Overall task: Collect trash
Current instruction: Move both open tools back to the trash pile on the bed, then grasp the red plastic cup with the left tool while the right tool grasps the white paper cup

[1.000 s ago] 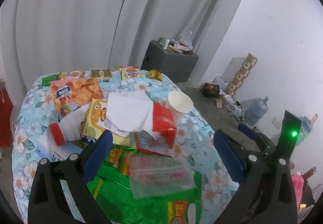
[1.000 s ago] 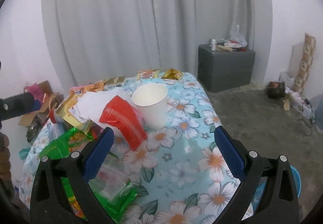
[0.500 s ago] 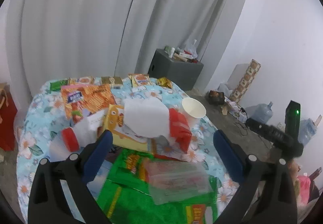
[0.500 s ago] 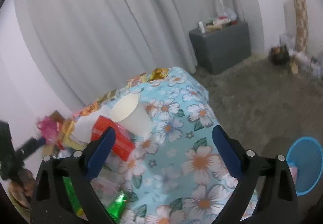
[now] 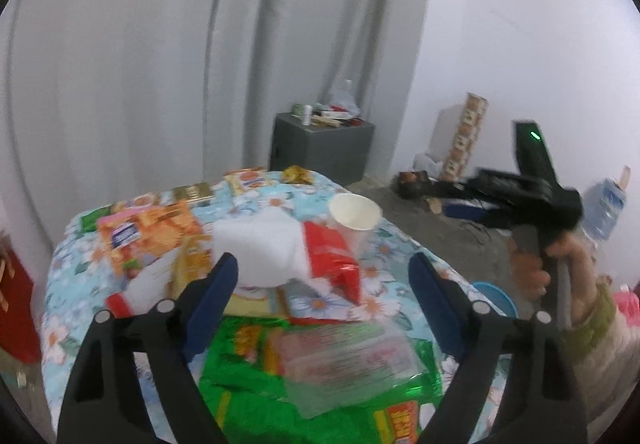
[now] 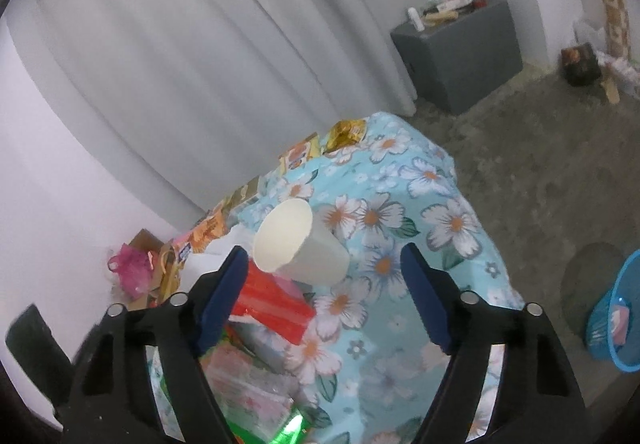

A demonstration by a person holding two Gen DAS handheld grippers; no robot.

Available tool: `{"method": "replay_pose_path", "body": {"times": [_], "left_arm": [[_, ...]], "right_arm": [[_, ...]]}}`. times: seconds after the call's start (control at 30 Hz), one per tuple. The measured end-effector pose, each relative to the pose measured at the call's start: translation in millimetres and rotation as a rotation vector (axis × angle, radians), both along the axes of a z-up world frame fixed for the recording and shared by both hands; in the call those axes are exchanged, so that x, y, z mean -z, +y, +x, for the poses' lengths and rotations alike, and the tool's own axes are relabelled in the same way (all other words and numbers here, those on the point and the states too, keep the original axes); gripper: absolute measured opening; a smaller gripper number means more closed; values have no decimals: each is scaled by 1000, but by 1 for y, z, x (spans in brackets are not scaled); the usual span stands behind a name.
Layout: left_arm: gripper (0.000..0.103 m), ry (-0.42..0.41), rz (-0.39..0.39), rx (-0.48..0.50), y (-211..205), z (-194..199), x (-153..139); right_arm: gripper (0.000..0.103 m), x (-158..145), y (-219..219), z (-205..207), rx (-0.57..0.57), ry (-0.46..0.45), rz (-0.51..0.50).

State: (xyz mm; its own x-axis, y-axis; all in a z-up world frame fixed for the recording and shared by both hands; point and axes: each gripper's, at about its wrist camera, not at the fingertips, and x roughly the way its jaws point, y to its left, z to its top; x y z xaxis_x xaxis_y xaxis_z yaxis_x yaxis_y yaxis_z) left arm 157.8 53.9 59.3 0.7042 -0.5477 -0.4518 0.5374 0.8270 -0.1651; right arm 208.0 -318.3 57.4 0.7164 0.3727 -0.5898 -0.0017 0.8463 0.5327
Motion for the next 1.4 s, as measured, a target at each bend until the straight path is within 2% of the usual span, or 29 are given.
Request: {"method": "replay_pose_path", "body": {"times": [0.13,0.23,0.33,0.6,0.73,0.97,1.23,1.4], "left_arm": [[66,56,-1,56,-24,21,4],[57,122,-23,87,-37,42,9],[51,185,-8,87,-51,62,16],[48,299,18,24,-68,90,37],[48,357,9,2,-67,101,47],[48,348,23,-49,-64,104,48],[48,369,59,-27,-79,108,54],[37,325,87,-17,-86,101,49]], "right_arm": [[64,-1,7,20,-22,28,10],[60,-1,17,33,-42,43,-14],[54,4,22,44,-54,64,-29],[26,21,27,59,-84,111,-51],[17,24,26,58,-96,114,-58],[12,27,22,56,-101,113,-58],[6,28,20,55,-109,110,-49],[4,29,17,51,-108,105,-47]]}}
